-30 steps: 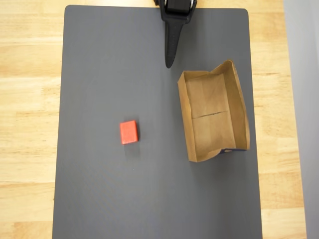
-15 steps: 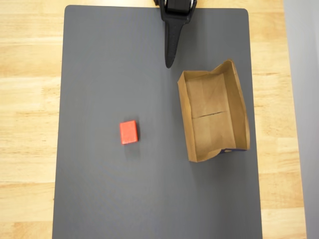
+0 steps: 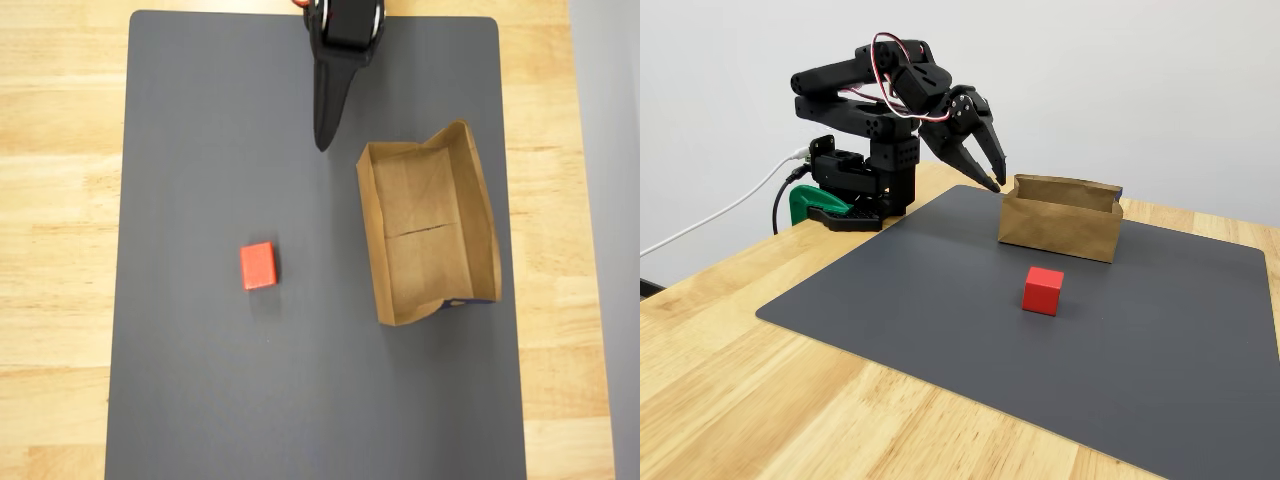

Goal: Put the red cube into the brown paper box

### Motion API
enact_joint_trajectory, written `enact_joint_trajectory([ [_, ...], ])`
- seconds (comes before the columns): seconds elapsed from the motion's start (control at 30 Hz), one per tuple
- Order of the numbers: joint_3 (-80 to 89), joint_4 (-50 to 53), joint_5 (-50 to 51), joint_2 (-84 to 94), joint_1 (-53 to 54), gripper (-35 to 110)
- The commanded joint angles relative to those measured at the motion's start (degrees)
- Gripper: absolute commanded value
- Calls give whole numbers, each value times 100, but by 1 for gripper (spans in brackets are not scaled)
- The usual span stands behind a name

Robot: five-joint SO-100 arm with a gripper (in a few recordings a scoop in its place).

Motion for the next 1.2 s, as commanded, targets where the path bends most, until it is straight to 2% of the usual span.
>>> enact_joint_trajectory([
  [0.0,-545,-79,-193,-475,158,0],
  [0.17,-1354,-123,-255,-1512,439,3],
  [0.57,-3340,-97,-413,-4641,1327,20],
  [0.93,-4430,88,-1063,-6539,1547,25],
  [1.17,-5502,694,-1354,-7813,1626,26],
])
